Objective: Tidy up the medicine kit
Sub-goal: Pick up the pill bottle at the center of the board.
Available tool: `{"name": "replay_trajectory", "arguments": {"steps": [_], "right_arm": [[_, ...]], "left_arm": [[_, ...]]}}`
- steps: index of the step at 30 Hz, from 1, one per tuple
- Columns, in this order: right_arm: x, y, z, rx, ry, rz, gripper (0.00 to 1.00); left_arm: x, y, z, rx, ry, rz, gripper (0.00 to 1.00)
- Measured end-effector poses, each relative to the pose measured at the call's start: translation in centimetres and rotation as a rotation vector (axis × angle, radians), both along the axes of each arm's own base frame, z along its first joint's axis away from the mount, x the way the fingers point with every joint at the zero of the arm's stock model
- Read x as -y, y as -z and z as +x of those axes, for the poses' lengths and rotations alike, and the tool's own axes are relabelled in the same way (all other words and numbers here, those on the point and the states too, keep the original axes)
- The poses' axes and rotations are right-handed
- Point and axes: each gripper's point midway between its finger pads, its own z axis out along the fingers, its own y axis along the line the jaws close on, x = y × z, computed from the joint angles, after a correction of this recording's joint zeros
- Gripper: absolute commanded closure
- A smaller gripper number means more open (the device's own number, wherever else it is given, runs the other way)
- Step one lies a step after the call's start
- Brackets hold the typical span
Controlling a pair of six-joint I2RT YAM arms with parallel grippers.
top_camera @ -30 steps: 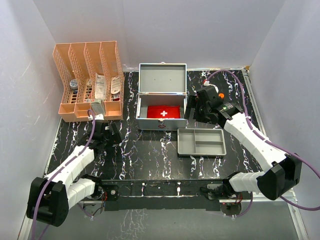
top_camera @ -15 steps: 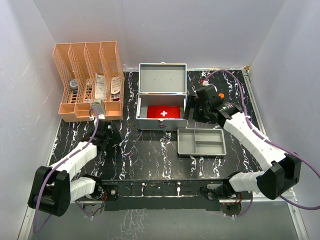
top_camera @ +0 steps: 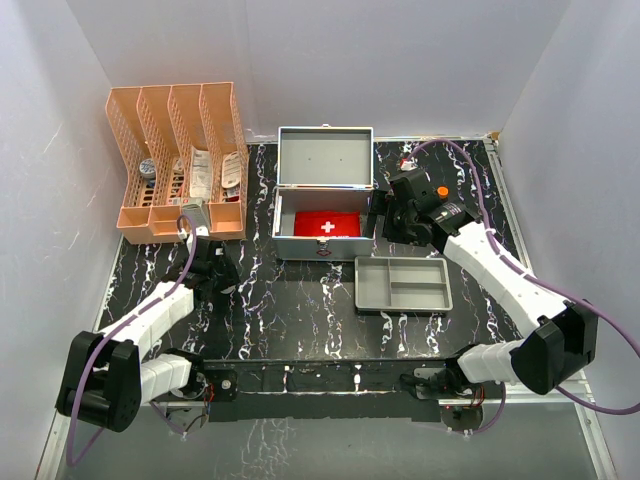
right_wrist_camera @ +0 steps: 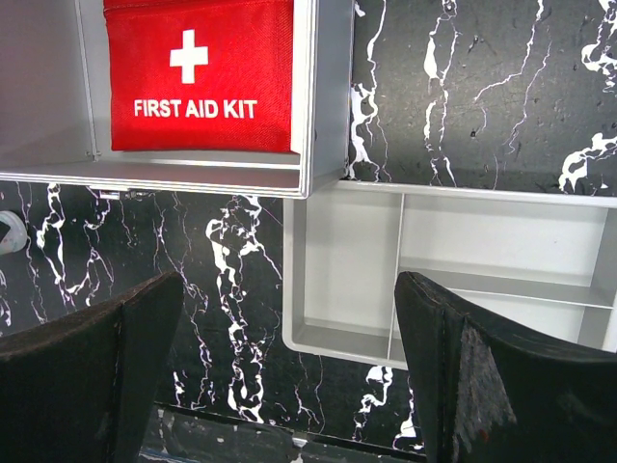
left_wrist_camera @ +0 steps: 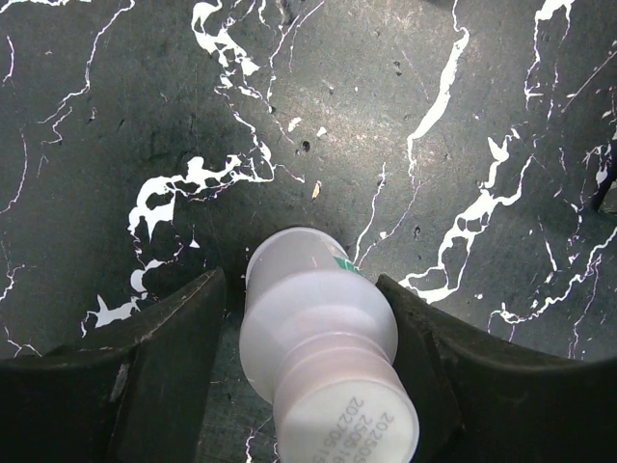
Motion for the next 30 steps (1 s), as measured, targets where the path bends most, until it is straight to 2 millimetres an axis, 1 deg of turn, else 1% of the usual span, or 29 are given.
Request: {"name": "replay_trajectory", "arguments": {"steps": [3, 5, 6, 7, 8, 13, 19, 22, 24, 27, 30], "right_arm": [[-0.1, 0.1, 0.0, -0.004, -0.002, 0.001, 0.1], [-0.1, 0.1, 0.0, -0.004, -0.003, 0.002, 0.1], [-0.1, 0.1, 0.0, -0.004, -0.003, 0.002, 0.1], [-0.1, 0.1, 0.0, -0.004, -0.003, 0.003, 0.1], [-0.2, 0.1, 0.0, -0.005, -0.005, 0.004, 0.1], [-0.3, 0.2, 0.0, -0.01, -0.008, 0.006, 0.1], [-0.5, 0.4, 0.3, -0.009, -0.012, 0.011, 0.1], [-0.6, 0.3, 0.5, -0.003, -0.012, 0.015, 0.1], [-0.6, 0.3, 0.5, -0.001, -0.011, 0.015, 0.09], [-0.6, 0.1, 0.6, 0.003, -0.009, 0.014, 0.09], [-0.7, -1.0, 1.4, 0.03, 0.0, 0.017, 0.09]], "left_arm": [[0.0, 0.1, 0.0, -0.002, 0.0, 0.0, 0.45], [0.0, 0.2, 0.0, -0.006, 0.0, 0.001, 0.51], [0.0, 0.2, 0.0, -0.009, 0.0, 0.001, 0.62], [0.0, 0.3, 0.0, -0.01, 0.001, 0.002, 0.77], [0.0, 0.2, 0.0, -0.008, -0.001, 0.0, 0.83], [0.1, 0.2, 0.2, -0.01, 0.002, 0.001, 1.0], [0.2, 0.2, 0.2, -0.022, 0.014, 0.001, 1.0], [0.6, -0.2, 0.3, -0.043, 0.049, 0.001, 1.0], [1.1, -1.1, 0.9, -0.045, 0.086, -0.001, 1.0], [2.0, -3.1, 2.2, -0.027, 0.156, -0.005, 1.0], [3.1, -5.5, 3.7, -0.008, 0.256, -0.003, 1.0]]}}
